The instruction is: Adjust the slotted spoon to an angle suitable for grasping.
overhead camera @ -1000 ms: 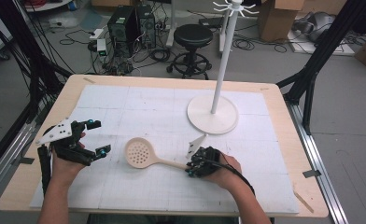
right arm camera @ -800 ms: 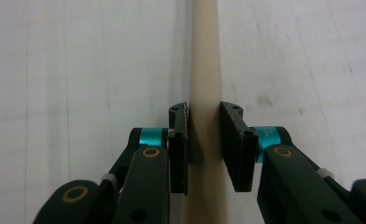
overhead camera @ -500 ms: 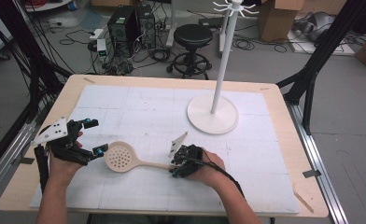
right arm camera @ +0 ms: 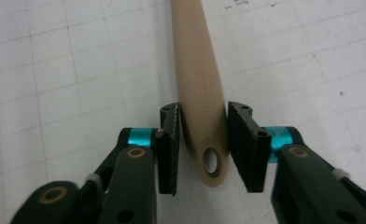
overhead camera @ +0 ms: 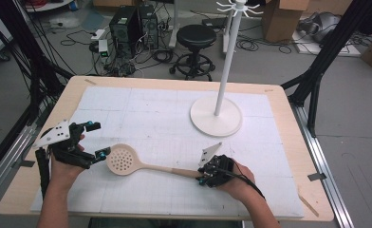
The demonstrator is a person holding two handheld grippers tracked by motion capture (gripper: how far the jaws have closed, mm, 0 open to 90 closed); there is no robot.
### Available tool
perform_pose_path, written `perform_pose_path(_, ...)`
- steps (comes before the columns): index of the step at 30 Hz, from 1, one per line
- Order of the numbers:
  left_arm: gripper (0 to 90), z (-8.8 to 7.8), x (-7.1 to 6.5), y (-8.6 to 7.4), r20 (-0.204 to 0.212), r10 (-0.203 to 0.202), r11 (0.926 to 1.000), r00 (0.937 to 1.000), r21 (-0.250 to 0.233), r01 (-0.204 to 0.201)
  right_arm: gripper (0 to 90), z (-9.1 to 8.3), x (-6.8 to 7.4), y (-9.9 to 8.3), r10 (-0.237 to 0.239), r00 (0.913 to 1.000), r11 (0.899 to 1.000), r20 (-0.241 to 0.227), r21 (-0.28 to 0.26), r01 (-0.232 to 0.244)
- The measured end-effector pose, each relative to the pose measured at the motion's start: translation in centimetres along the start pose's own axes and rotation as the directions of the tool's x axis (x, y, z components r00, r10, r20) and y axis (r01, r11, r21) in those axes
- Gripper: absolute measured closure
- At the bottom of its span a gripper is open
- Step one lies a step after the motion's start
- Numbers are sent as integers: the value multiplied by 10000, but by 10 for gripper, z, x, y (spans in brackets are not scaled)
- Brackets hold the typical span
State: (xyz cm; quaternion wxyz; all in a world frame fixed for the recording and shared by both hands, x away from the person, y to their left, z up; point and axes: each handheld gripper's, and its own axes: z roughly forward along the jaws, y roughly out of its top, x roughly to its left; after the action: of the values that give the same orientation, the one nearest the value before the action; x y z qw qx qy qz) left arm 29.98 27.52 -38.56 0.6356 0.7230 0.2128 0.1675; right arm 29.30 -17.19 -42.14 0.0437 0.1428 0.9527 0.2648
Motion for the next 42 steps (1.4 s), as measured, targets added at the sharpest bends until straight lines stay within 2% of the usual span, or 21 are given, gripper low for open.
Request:
perform_pose_path(1,17,0,0,0,5,-1,10000,10000,-15,1,664,1,-3,2,-193,9997,9998,-133,0,193)
perform_pose_path(6,17,-1,1,0,3,-9,10000,10000,-57,9,667,6,-6,11,-520,9984,9986,-209,-28,520)
perform_pose_path(10,18,-2,1,1,20,8,9999,10000,-109,-8,670,17,-7,30,-969,9948,9953,-300,-37,969)
perform_pose_path(11,18,-2,1,1,17,17,9999,10000,-128,-16,670,17,-7,30,-969,9948,9953,-300,-37,969)
perform_pose_path(12,17,-3,1,2,24,22,9999,10000,-146,-21,670,22,-7,39,-1152,9926,9933,-374,-20,1152)
perform_pose_path(20,17,-3,0,2,25,22,9999,10000,-164,-21,669,36,-13,61,-1427,9882,9898,-551,-32,1427)
perform_pose_path(24,17,-3,0,3,54,26,9998,10000,-203,-25,635,37,-19,63,-1182,9924,9930,-343,-27,1182)
perform_pose_path(25,17,-4,0,3,62,29,9998,10000,-213,-27,574,36,-23,61,-960,9954,9953,-26,-114,960)
perform_pose_path(28,17,-3,0,3,67,46,9998,10000,-217,-44,566,35,-26,59,-872,9961,9961,97,-112,873)
perform_pose_path(31,17,-3,0,3,64,38,9998,10000,-189,-37,559,31,-32,56,-526,9973,9984,519,-200,537)
perform_pose_path(38,17,-3,0,4,99,50,9998,9999,-187,-49,545,30,-35,54,-277,9973,9995,682,-132,287)
perform_pose_path(42,18,-2,1,3,60,35,10000,10000,-77,-34,514,21,-31,52,-289,9981,9984,539,-461,314)
